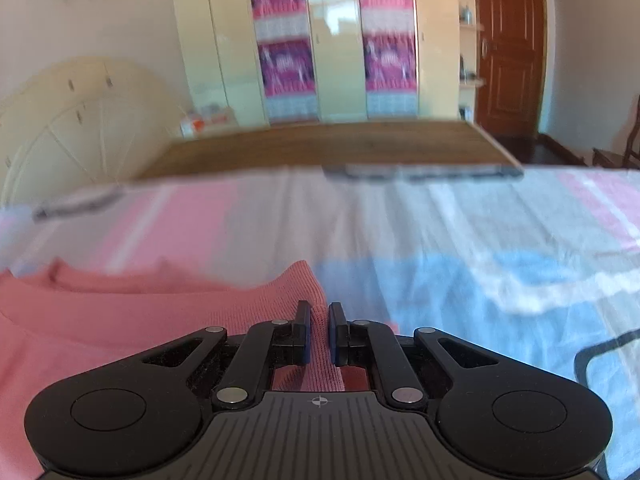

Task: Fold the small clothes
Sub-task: 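Lift the hem with both grippers, fold it toward the collar, open, then move both open grippers over the folded shirt to its side edge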

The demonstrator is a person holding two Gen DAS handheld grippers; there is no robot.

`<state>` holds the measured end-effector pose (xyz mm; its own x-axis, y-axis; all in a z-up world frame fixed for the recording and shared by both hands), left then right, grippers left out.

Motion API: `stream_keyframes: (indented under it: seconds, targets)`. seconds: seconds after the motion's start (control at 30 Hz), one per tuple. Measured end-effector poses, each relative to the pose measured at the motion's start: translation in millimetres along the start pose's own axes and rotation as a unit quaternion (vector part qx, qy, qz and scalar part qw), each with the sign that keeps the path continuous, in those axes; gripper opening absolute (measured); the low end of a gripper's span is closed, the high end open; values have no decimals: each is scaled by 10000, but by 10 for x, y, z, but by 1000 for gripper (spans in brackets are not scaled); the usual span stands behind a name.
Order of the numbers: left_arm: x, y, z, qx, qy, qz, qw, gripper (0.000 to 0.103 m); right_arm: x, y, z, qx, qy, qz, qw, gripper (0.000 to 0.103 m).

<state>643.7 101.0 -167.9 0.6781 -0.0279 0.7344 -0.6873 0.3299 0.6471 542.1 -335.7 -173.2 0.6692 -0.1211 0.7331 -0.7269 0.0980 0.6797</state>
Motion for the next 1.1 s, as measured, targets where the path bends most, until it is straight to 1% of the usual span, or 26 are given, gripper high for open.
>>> stream_keyframes:
  seconds: [0.03, 0.1, 0.13, 0.17, 0.2, 0.23, 0.27, 0.3, 0.33, 0.37, 0.4, 0.43, 0.5, 0.57, 0.63, 0.67, 0.7, 0.73, 0.77, 0.8, 0.83, 0.87, 0.9, 1.0, 1.07, 1.1]
  targets:
    - [-30, -38, -10, 6, 8, -17, 10000, 11, -29, -53, -14, -61, 59, -52, 10000, 8]
    - [-40, -24, -21, 94, -1, 59, 9999, 22, -24, -71, -16, -117, 15, -56, 9999, 8]
    - [-40, -6, -33, 146, 10, 83, 9999, 30, -18, -76, -12, -112, -40, -90, 9999, 15]
    - [-37, 33, -52, 297, 51, 116, 9995, 54, -13, -80, -7, -117, -57, -124, 9998, 27]
    - [-21, 103, -53, 443, 69, 167, 9989, 55, 7, -47, -9, -229, -27, -107, 9997, 32]
    - [-2, 234, -2, 434, 0, 276, 9987, 54, 47, 46, -20, -325, 7, 8, 9995, 33]
    - [3, 370, 103, 191, -124, 418, 9989, 54, 82, 191, -44, -201, -14, 251, 9995, 33]
    - [-21, 477, 252, -81, -243, 505, 9984, 52, 98, 345, -108, 178, -44, 425, 9989, 33]
    - [-59, 501, 417, -323, -398, 474, 9976, 51, 87, 443, -228, 508, 60, 402, 9979, 33]
    - [-111, 474, 625, -592, -657, 330, 9955, 47, 42, 503, -419, 796, 389, 320, 9955, 33]
    - [-158, 411, 818, -764, -875, 191, 9930, 45, -21, 537, -644, 1063, 772, 261, 9910, 33]
    - [-200, 317, 1021, -914, -1071, 86, 9900, 45, -76, 536, -844, 1307, 998, 189, 9862, 33]
    - [-256, 139, 1262, -1045, -1140, -88, 9879, 47, -159, 445, -1190, 1619, 1142, -45, 9802, 33]
    - [-304, 19, 1356, -1032, -1119, -213, 9881, 48, -217, 379, -1433, 1743, 1300, -84, 9760, 33]
    - [-320, 0, 1271, -757, -1200, -160, 9898, 50, -240, 366, -1514, 1687, 1646, 61, 9718, 33]
    - [-321, 22, 1139, -542, -1151, -142, 9918, 50, -215, 337, -1433, 1481, 1692, 145, 9743, 33]
    - [-320, 57, 965, -336, -1080, -121, 9935, 51, -160, 282, -1254, 1040, 1549, 206, 9822, 33]
    - [-336, 111, 837, -98, -1119, -96, 9936, 52, -135, 220, -1009, 489, 1267, 178, 9906, 33]
    - [-344, 149, 723, 161, -1249, -118, 9920, 60, -82, 140, -727, 135, 878, 57, 9960, 33]
    - [-337, 187, 690, 280, -1349, -172, 9903, 64, -46, 97, -477, 83, 487, -71, 9988, 33]
    - [-330, 244, 685, 398, -1428, -218, 9887, 60, -11, 108, -329, 196, 246, -167, 9994, 33]
    - [-314, 314, 748, 426, -1475, -174, 9880, 55, 17, 159, -274, 209, 203, -207, 9994, 33]
    - [-324, 410, 827, 296, -1459, -118, 9888, 55, 38, 251, -267, 214, 234, -129, 9994, 33]
    - [-391, 646, 1198, -391, -1239, 208, 9913, 56, -62, 631, -472, 870, 399, 109, 9953, 33]
    - [-529, 654, 1501, -951, -1124, 142, 9890, 58, -244, 840, -718, 1289, 720, 201, 9888, 33]
    - [-623, 611, 1628, -1079, -1224, 50, 9866, 61, -345, 885, -832, 1497, 820, 171, 9852, 33]
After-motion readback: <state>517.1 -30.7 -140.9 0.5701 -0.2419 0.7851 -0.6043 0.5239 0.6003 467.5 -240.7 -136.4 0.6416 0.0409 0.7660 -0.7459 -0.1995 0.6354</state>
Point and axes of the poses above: each gripper's, at about its wrist camera, not at the fingertips, and y roughly against the way its jaws point, z to its right, x to its top, the point moved 5 cm from there along -y, roughly the way its jaws point, and after that the axes turned 10 degrees about -x, right-handed, at the moved point
